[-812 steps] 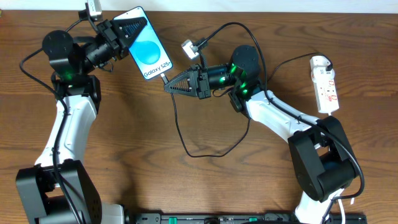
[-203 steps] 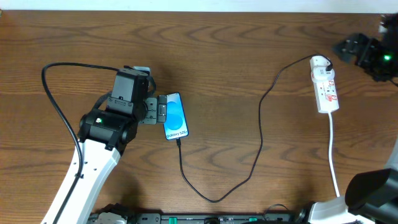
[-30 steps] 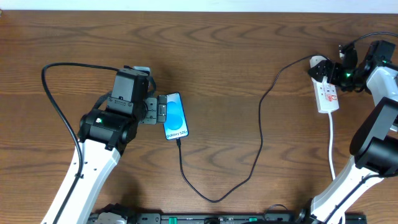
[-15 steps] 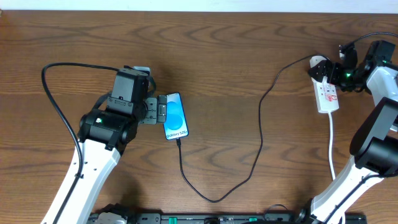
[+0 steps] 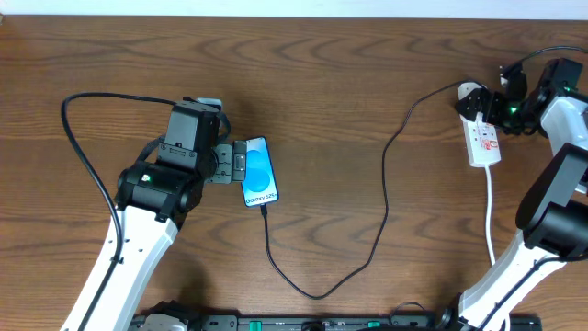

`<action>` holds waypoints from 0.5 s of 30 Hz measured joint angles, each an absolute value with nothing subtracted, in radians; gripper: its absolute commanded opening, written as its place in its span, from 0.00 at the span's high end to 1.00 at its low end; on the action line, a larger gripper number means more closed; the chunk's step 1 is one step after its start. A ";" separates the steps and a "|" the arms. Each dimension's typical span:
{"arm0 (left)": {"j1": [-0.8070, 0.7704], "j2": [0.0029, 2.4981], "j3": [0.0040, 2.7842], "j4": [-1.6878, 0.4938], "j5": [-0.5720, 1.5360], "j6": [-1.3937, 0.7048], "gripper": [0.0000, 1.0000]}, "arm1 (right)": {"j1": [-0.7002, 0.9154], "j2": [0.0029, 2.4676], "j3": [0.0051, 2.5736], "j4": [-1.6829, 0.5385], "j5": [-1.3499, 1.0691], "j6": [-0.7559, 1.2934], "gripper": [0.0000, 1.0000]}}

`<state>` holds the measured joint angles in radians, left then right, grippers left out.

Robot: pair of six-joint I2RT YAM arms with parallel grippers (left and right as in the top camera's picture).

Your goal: Plug charger to phone and switch on socket

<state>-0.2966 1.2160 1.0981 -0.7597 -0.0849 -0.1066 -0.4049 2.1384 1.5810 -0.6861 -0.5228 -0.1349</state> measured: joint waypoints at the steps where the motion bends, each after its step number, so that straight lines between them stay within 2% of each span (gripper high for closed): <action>1: -0.297 1.216 1.098 -0.760 -0.085 -0.107 0.02 | -0.402 2.138 1.588 -0.694 -0.513 -0.135 0.01; 15: -0.297 1.216 1.098 -0.760 -0.085 -0.107 0.02 | -0.400 2.147 1.620 -0.730 -0.496 -0.117 0.01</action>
<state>-0.2966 1.2160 1.0981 -0.7597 -0.0849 -0.1066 -0.3996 2.1468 1.6199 -0.7303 -0.4961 -0.1165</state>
